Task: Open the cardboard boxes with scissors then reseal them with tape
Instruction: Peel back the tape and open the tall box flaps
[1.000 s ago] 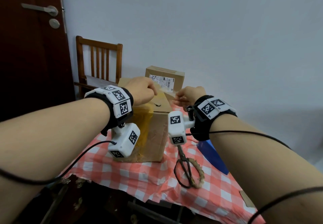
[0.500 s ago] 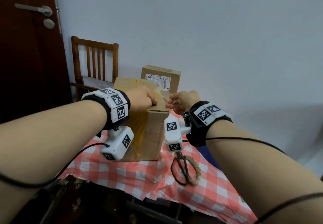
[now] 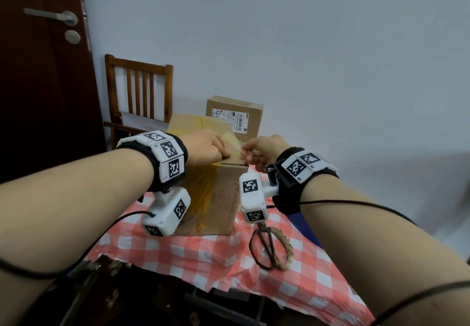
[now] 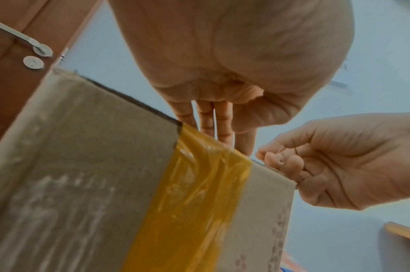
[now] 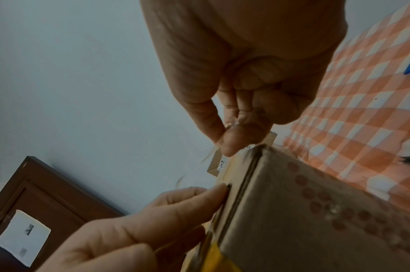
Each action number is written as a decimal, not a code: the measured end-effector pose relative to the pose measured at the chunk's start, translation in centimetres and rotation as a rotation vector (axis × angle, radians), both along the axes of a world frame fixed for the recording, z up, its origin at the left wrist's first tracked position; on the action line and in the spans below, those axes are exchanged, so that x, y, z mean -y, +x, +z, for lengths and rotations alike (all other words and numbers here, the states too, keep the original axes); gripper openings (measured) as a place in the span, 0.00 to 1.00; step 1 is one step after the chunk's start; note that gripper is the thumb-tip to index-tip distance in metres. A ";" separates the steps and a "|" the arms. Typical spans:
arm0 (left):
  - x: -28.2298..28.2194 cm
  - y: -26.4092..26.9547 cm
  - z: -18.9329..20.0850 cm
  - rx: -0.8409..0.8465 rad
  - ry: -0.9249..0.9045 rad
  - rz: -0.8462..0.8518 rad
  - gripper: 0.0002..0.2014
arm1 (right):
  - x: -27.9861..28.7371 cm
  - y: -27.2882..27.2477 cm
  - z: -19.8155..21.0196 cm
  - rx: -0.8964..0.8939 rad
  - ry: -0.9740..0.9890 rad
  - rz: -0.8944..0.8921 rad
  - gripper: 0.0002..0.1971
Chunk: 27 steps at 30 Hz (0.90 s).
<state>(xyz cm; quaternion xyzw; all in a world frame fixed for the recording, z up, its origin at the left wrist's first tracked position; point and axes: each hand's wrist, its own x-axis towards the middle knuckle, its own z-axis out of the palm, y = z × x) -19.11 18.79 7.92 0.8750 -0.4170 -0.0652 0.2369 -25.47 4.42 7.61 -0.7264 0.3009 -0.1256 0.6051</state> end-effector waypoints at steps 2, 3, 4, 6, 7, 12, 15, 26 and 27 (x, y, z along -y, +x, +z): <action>-0.2 -0.2 0.0 -0.008 0.000 -0.013 0.15 | -0.1 0.2 0.1 -0.020 -0.022 0.004 0.07; -0.3 -0.2 0.0 -0.007 0.002 -0.020 0.16 | -0.1 0.4 0.1 -0.035 -0.044 0.008 0.05; -0.3 -0.3 0.0 -0.003 0.007 -0.025 0.16 | -0.1 0.6 0.1 -0.054 -0.073 0.014 0.06; -0.4 -0.4 0.0 -0.007 0.015 -0.027 0.17 | 0.0 0.9 0.1 -0.098 -0.142 0.027 0.10; -0.5 -0.4 -0.1 -0.011 0.022 -0.026 0.17 | 0.0 1.0 0.1 -0.112 -0.174 0.032 0.11; -0.8 -0.3 -0.2 -0.022 0.038 -0.038 0.18 | 0.3 1.4 0.1 -0.148 -0.308 0.041 0.13; -0.9 -0.4 -0.2 -0.022 0.038 -0.041 0.18 | 0.2 1.7 0.0 -0.164 -0.385 0.051 0.14; -1.2 -0.4 -0.2 -0.007 0.063 -0.049 0.19 | 0.1 3.4 -0.2 -0.241 -0.641 0.074 0.21; -1.2 -0.3 -0.2 -0.004 0.059 -0.048 0.19 | 0.1 3.5 -0.2 -0.261 -0.670 0.078 0.18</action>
